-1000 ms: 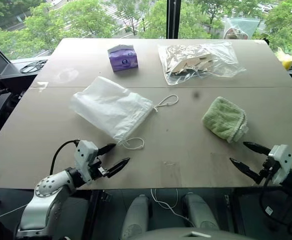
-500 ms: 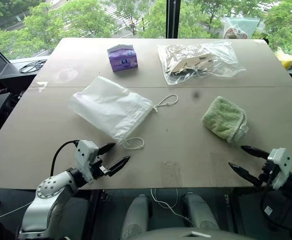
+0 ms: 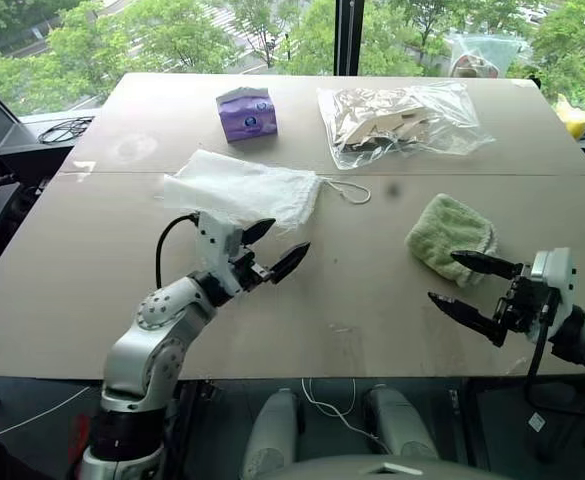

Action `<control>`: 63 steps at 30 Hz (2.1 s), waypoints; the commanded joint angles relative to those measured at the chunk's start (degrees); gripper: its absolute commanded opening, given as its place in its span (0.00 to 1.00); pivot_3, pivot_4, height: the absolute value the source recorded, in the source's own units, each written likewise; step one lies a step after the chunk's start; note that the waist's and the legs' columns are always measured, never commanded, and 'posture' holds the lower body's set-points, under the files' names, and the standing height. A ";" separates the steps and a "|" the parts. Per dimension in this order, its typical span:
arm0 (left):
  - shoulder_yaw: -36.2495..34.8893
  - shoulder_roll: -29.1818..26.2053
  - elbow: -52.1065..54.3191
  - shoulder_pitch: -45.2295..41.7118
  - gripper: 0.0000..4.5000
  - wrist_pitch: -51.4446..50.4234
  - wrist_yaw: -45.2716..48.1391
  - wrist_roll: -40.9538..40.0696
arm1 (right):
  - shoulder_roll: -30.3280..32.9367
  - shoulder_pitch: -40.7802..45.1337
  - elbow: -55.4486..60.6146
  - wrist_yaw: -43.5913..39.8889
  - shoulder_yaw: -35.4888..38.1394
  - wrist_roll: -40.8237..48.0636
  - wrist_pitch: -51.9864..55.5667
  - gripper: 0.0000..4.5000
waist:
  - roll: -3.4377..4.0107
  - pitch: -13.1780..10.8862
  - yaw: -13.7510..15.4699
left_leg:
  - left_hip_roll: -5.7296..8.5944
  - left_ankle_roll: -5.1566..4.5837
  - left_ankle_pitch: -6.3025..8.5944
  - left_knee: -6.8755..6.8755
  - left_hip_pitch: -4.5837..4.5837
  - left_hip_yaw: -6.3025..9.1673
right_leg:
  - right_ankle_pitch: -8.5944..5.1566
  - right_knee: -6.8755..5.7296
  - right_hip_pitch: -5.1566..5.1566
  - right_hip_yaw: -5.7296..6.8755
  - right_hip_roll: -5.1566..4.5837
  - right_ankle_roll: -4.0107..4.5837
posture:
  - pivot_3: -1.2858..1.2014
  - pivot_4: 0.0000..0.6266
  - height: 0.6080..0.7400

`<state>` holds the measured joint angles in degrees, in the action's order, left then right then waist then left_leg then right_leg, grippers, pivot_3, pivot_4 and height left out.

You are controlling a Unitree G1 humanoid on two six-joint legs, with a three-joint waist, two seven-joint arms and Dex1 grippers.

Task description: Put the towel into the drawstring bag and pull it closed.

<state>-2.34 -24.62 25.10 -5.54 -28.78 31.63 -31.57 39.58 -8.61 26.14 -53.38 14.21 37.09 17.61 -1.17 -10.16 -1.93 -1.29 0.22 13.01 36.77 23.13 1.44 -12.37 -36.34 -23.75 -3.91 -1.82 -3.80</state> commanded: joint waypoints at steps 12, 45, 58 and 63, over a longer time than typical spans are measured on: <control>-0.73 2.80 3.86 -2.65 1.00 -1.00 -11.61 7.73 | -0.27 3.62 -0.69 1.78 2.44 0.00 -0.84 0.98 | -0.07 -0.03 0.49 | -0.01 -0.01 -0.01 0.47 0.05 0.05 | -0.01 -0.03 0.12 0.03 0.02 -0.02 | 0.52 0.24 1.00; 13.46 25.75 -28.45 -27.88 1.00 -8.72 -37.34 36.60 | 5.62 17.27 -22.79 -10.75 0.97 -2.56 -1.64 0.98 | -0.07 -0.02 1.07 | 0.13 -0.02 -0.02 0.62 0.38 0.47 | 0.21 -0.19 0.01 0.13 0.20 -0.33 | 0.52 0.24 1.00; 11.27 22.62 -22.35 -24.67 0.03 -12.17 -40.33 42.13 | 3.91 18.43 -23.87 -11.75 0.15 -4.21 -2.74 1.00 | -0.06 -0.02 1.16 | 0.15 -0.01 -0.02 0.62 0.41 0.50 | 0.23 -0.21 0.00 0.15 0.17 -0.34 | 0.52 0.24 1.00; 11.77 19.67 -20.44 -22.48 0.01 -6.27 -39.17 43.83 | 3.28 18.20 -23.73 -11.06 0.97 -4.55 -3.11 1.00 | -0.05 -0.01 1.13 | 0.15 -0.01 -0.02 0.62 0.39 0.49 | 0.27 -0.24 0.00 0.15 0.17 -0.27 | 0.52 0.24 1.00</control>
<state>9.23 -4.11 1.81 -28.39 -37.86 -7.66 10.82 42.76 9.59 1.18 -64.59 13.83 32.12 15.74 -1.22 -10.17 -0.80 -1.15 0.22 12.99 37.39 23.52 1.94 -12.06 -36.59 -23.74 -3.77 -1.65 -4.01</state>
